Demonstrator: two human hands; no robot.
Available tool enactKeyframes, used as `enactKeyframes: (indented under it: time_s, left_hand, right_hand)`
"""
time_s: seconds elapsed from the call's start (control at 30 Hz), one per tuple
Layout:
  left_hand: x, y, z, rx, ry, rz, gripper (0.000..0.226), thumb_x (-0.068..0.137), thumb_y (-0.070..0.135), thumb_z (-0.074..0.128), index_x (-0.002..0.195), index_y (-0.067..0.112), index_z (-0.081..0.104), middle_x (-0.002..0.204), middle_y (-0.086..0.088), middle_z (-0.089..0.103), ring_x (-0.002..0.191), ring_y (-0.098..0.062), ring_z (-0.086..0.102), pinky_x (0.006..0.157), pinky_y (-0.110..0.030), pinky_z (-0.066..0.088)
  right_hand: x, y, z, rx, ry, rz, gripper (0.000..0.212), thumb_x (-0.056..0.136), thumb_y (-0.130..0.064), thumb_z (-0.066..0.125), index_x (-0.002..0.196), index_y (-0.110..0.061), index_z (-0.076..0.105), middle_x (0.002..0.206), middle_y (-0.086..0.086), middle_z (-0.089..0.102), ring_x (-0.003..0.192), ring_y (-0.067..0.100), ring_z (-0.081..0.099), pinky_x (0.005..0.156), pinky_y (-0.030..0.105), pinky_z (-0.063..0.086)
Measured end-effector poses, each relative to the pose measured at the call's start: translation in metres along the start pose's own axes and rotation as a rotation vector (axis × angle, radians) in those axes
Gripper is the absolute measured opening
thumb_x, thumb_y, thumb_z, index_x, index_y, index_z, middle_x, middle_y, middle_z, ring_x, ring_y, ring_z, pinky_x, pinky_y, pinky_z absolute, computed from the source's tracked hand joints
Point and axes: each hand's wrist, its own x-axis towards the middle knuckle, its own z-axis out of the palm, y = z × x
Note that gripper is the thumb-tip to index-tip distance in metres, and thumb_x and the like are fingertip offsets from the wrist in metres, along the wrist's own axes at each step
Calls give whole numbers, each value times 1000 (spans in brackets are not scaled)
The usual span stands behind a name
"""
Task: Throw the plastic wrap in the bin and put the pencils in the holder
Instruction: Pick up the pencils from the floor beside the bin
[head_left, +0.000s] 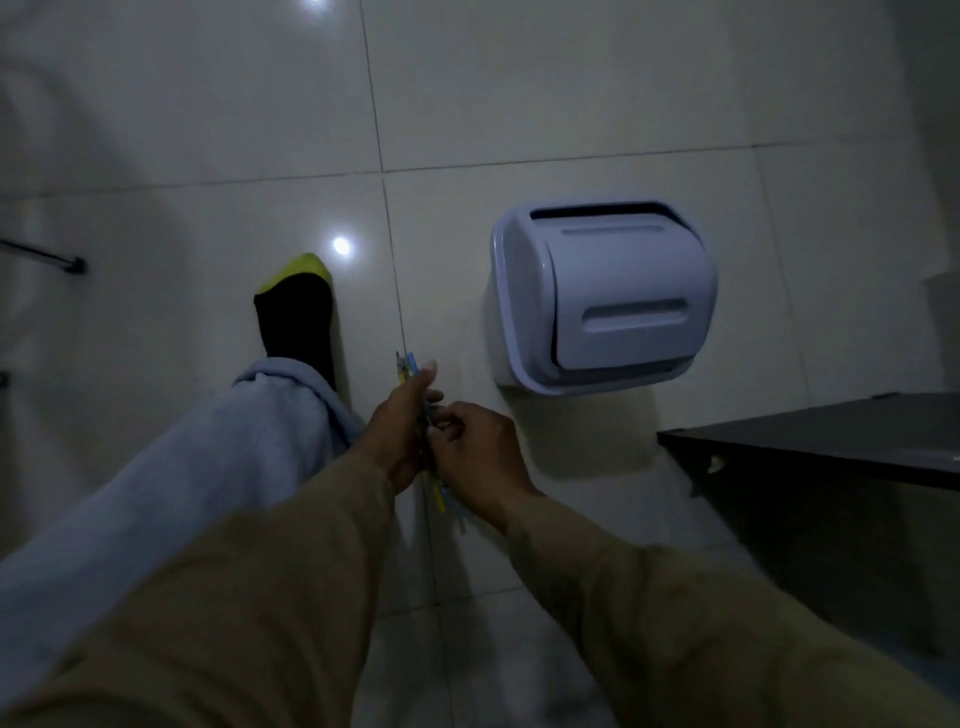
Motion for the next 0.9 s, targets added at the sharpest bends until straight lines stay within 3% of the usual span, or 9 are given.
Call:
enactKeyframes:
  time_s: [0.1,0.23,0.4,0.47,0.6,0.67,0.73,0.8,0.9]
  left_hand:
    - [-8,4,8,-22,101,48,11,95,19,50,92,9,54,71,-10,56,60,-22,58,52,-28,51]
    - [-32,21,19,5,95,120,13,99,18,37,93,12,47,67,-5,48,62,-25,51,65,-39,49]
    - [-92,41,30,68,49,259,12,99,19,40,95,10,47,71,-7,51,62,-26,54,64,-38,50]
    - [-126,49,38,93,18,330,12,98,16,41,91,10,47,71,-9,51,62,-26,54,62,-37,50]
    - [-202,67,55,131,-45,485,14,100,15,40,90,7,47,73,-12,54,60,-27,54,53,-33,53]
    - [-243,81,63,164,-78,560,15,101,16,41,93,6,48,74,-13,56,63,-29,56,60,-38,56]
    - [-288,98,72,220,-106,642,18,101,19,41,93,6,50,78,-14,59,70,-32,58,68,-43,57]
    - [-332,115,84,324,-110,732,19,101,23,41,94,9,52,85,-12,65,76,-30,61,67,-39,51]
    - [-399,140,105,525,-83,893,26,102,28,38,114,11,53,99,-5,73,90,-26,62,68,-32,47]
  right_hand:
    - [1,-4,2,69,74,-50,23,89,-20,59,106,-15,75,98,7,74,87,17,68,73,24,52]
    - [-23,4,-7,289,372,219,17,90,-18,54,100,-20,66,97,5,69,84,17,62,74,28,49]
    - [-61,-27,-27,988,-22,669,25,100,-29,43,118,-14,50,112,15,61,91,33,63,81,43,53]
    - [-75,-51,-40,1116,-75,599,24,99,-21,40,120,-14,50,120,18,59,92,36,64,79,43,55]
    - [-109,-110,-65,917,-92,288,36,86,5,40,113,-11,57,103,16,59,81,26,58,70,36,54]
    - [-130,-142,-81,719,-63,143,36,86,3,48,117,-13,53,104,12,58,80,20,56,68,33,53]
    - [-151,-173,-101,569,-4,-9,42,88,-1,58,125,-16,46,112,6,58,89,15,56,81,36,55]
    - [-171,-204,-121,494,45,-144,42,92,-6,59,129,-17,41,115,-3,56,98,11,56,91,33,50]
    - [-204,-256,-153,382,136,-223,31,95,-22,54,124,-15,48,111,0,59,98,19,60,87,39,51]
